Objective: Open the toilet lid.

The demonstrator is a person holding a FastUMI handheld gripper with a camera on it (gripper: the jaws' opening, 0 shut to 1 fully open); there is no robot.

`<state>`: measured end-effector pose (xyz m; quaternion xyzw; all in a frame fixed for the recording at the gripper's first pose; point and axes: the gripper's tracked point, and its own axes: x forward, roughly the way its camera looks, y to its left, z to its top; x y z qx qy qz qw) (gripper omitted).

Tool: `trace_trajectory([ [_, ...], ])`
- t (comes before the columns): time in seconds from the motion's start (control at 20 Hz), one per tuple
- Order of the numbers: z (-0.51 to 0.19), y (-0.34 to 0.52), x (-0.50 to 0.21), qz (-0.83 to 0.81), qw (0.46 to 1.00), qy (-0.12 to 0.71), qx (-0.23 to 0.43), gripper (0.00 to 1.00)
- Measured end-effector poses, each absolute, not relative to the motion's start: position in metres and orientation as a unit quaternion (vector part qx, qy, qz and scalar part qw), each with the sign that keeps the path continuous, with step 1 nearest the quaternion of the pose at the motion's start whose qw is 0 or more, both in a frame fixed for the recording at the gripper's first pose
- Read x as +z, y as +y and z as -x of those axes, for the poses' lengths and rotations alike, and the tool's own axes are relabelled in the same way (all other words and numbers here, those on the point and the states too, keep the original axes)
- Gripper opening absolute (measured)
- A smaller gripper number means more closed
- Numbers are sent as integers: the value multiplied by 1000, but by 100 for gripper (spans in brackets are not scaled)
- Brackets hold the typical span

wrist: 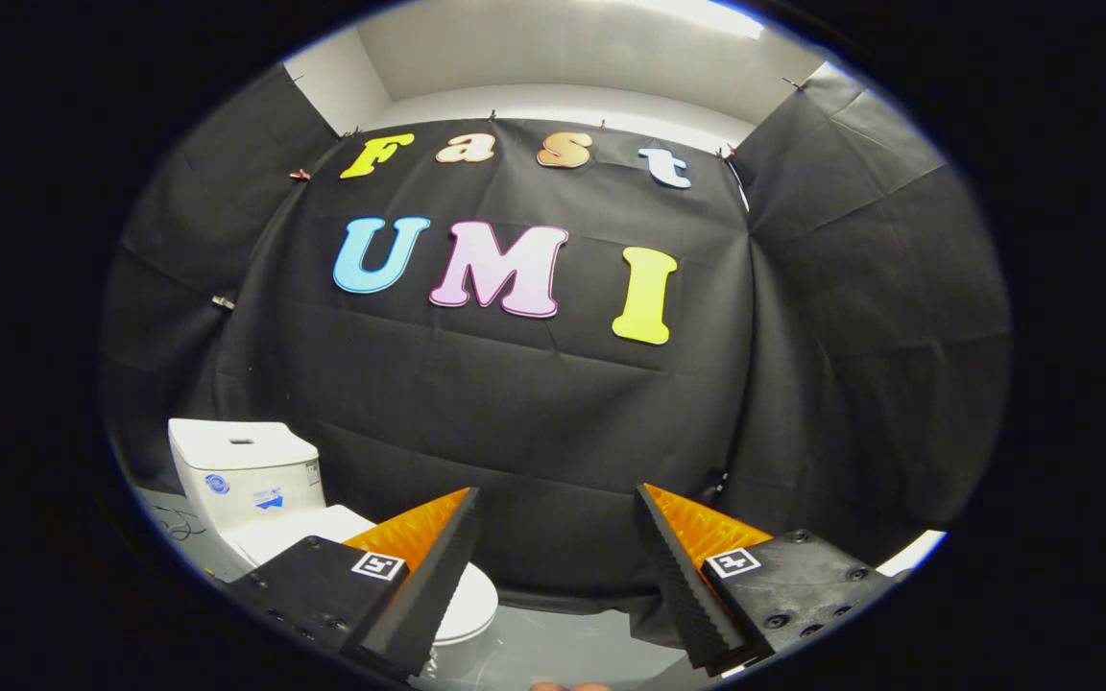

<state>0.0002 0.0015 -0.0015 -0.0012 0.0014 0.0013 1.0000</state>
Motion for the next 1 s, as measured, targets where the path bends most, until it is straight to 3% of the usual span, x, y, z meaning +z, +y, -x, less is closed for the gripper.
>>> trace_trajectory([
  [1.0, 1, 0, -2, 3, 1000, 4, 1, 98],
])
